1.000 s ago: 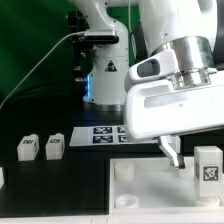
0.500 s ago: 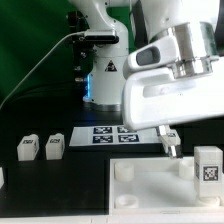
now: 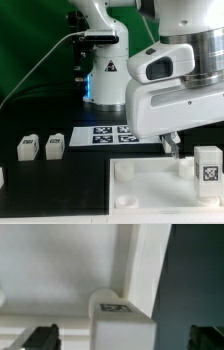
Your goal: Assemble one leg
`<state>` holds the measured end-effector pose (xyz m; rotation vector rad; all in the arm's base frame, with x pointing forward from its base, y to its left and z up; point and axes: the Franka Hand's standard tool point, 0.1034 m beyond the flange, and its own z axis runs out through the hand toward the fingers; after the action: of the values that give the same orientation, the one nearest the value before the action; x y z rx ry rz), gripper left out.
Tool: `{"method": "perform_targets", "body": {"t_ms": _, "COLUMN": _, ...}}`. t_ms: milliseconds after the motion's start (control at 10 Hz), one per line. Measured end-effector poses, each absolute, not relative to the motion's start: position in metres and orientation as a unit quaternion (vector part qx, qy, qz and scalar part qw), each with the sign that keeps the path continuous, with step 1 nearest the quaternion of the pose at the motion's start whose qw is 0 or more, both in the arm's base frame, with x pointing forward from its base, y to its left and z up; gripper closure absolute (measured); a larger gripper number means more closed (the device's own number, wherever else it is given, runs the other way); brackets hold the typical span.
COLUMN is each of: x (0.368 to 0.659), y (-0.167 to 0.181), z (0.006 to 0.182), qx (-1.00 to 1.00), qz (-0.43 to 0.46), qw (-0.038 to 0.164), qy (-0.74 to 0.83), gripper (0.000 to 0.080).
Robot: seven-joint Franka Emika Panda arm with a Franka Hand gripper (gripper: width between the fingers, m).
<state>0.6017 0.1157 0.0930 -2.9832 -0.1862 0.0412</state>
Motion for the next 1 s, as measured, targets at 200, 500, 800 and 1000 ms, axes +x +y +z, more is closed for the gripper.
{"method": "perform_targets", "body": {"t_ms": 200, "x": 0.606, "y": 0.117, "z": 0.093, "qx": -0.994, "qz": 0.029, "qw": 0.079, "qy": -0.063, "gripper": 0.0151}}
{"method": "perform_targets", "body": {"t_ms": 500, "x": 0.605, "y": 0.116, "z": 0.093, "qx": -0.995, "qz": 0.031, "qw": 0.078, "qy": -0.056, "gripper": 0.0151}}
{"method": "perform_targets", "body": {"t_ms": 800, "x": 0.617, "y": 0.113, "z": 0.089, "qx": -0.996, "qz": 0.036, "qw": 0.078, "qy": -0.01, "gripper": 0.0151}}
{"method": "perform_targets", "body": {"t_ms": 1000, "x": 0.618, "y": 0.11, "z": 0.078, "qx": -0.997, "qz": 0.029, "qw": 0.078, "qy": 0.0, "gripper": 0.0151}}
